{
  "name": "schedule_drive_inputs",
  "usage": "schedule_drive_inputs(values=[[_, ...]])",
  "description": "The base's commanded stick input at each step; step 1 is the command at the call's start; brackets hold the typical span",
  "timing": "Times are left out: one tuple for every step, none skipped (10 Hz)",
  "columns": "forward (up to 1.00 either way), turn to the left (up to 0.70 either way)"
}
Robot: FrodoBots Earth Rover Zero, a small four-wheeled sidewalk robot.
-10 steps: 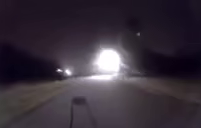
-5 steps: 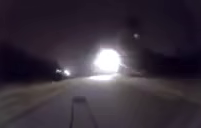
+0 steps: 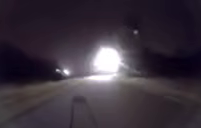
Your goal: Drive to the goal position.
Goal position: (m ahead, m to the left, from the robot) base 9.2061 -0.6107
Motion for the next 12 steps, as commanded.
schedule_drive_inputs(values=[[1.0, 0.0], [1.0, 0.0], [1.0, 0.0], [1.0, 0.0], [1.0, 0.0], [1.0, 0.0], [1.0, 0.0], [1.0, 0.0], [1.0, 0.0], [1.0, 0.0], [1.0, 0.0], [1.0, 0.0]])
